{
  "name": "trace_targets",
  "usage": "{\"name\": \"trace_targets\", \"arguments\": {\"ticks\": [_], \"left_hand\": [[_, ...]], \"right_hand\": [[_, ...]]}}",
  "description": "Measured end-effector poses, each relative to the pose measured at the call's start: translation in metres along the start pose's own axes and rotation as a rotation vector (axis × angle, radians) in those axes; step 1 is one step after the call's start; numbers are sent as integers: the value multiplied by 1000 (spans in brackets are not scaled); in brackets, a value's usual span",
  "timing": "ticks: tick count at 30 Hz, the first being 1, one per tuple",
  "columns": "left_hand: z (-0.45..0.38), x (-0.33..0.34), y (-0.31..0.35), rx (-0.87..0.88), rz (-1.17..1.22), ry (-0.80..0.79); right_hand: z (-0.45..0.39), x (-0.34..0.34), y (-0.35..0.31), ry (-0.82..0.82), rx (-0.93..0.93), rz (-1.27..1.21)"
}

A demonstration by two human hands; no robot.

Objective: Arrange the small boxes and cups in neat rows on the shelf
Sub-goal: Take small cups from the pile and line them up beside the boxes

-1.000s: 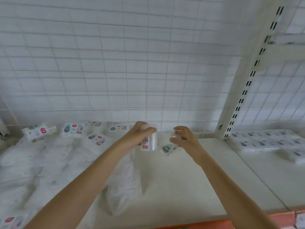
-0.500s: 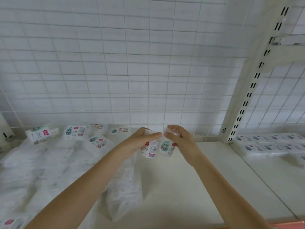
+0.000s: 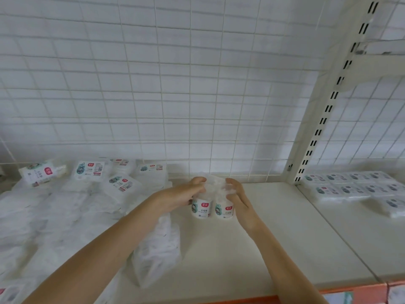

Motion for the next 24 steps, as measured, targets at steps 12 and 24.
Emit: {"name": "trace_targets", "arguments": {"ticks": [12, 24], "left_hand": [[-2, -7, 1, 104, -75, 146], [31, -7, 47, 420, -107, 236]], "right_hand": [[9, -3, -4, 131, 78, -25], [94, -38, -45, 374, 17, -173]]}}
Point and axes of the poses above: each hand's wrist, its own z-axis away from the middle knuckle, its own x-axis out of the palm, y = z × x, the point moved 5 cm from there along -z, towards the middle knuckle, and after that the axes turned 10 degrees about -z, right-handed, at the moved point
